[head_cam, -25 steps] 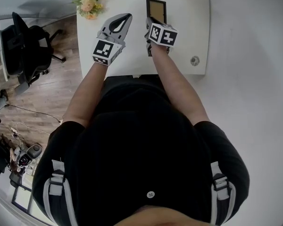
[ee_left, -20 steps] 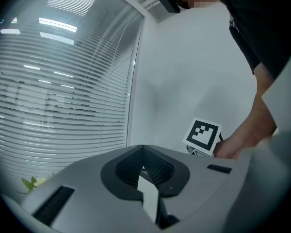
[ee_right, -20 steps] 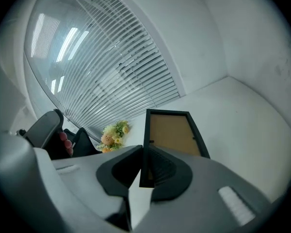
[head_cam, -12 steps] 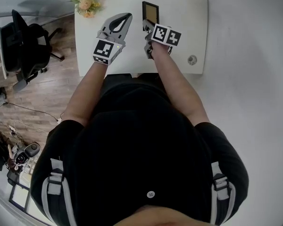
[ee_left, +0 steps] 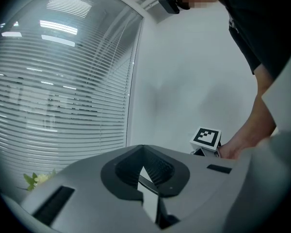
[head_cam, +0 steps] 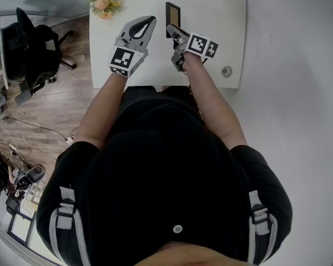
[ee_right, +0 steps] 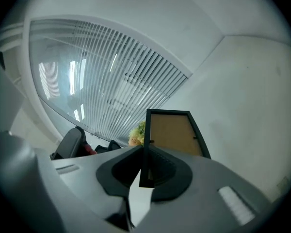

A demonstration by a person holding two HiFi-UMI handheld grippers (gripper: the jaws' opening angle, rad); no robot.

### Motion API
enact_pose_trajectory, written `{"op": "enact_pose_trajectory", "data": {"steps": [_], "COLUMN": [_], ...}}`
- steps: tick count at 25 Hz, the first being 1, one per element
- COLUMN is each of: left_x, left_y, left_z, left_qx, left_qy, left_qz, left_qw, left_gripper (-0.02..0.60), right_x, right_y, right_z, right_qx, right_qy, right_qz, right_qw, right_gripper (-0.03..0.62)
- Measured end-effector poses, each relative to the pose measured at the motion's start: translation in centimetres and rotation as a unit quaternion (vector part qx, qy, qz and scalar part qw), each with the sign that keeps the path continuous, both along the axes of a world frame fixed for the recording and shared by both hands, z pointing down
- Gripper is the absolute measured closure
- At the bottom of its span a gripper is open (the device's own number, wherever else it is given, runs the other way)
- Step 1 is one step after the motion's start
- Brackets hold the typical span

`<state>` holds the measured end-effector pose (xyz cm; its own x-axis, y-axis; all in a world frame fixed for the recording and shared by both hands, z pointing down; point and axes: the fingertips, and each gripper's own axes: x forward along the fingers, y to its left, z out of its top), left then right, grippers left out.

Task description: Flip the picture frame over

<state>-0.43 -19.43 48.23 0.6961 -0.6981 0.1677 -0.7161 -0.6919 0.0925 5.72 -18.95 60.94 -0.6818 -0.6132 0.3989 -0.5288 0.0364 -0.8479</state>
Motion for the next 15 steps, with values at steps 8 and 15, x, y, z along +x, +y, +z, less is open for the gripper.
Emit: {"op": "enact_pose_trajectory", "data": {"steps": [8,15], "left_x": [-0.4,-0.2], "left_y": [0.2,0.1], "left_z": [1.1,1.9], "left_qx": [-0.008,-0.019], "left_qy": [-0.002,-0.002], "left_qz": [-0.005,-0.003], "left_qw": [1.0,0.9998], "left_gripper": [0.577,0.577], "right_x": [-0.3,0.4], "right_y": [0.4,0.0], "right_z": [0.8,1.4], "right_qx": [-0.019,-0.01], "right_qy": [-0.14,-0.246], "right_qz": [0.027,0.056], "right_qw": [0.99,0.968], "right_gripper": [0.543,0.543]}}
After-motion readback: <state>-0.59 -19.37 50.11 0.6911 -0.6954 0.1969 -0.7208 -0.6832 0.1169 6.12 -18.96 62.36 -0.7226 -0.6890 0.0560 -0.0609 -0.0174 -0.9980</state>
